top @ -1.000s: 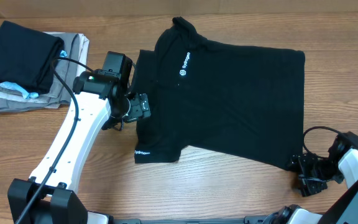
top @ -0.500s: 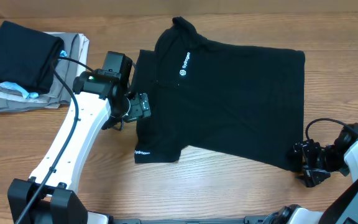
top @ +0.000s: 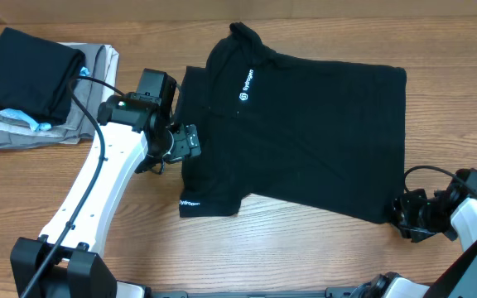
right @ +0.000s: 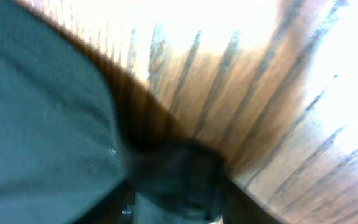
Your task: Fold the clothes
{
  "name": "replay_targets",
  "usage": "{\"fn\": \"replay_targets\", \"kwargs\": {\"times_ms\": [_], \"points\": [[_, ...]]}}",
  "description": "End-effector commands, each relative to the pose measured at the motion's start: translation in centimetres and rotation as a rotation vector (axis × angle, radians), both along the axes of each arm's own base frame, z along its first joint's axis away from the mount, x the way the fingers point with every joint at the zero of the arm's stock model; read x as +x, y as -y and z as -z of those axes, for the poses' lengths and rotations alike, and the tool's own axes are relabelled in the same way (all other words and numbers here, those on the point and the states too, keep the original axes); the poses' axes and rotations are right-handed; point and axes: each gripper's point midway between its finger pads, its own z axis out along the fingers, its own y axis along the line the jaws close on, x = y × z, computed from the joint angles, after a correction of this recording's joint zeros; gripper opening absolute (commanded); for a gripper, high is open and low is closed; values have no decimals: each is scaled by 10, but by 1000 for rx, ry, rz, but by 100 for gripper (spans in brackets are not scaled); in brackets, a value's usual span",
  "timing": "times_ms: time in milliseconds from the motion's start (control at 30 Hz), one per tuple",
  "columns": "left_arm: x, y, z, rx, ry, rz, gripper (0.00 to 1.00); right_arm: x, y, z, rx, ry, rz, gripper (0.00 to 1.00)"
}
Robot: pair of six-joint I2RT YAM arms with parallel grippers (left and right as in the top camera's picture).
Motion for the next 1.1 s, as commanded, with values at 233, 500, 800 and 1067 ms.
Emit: {"fn": "replay_targets", "kwargs": {"times_ms": [233, 500, 800, 1067], "points": [[-9, -1, -1, -12, -32, -13, 79, -20, -7, 19, 11, -82, -18, 18], [-29, 2, 0, -50, -115, 49, 80, -20, -7, 19, 11, -80, -23, 13], [-70, 0, 48, -64, -260, 73, 72, -21, -8, 19, 13, -84, -23, 13], [-83, 14, 91, -155, -254, 83, 68, -21, -7, 19, 11, -81, -23, 13]]}}
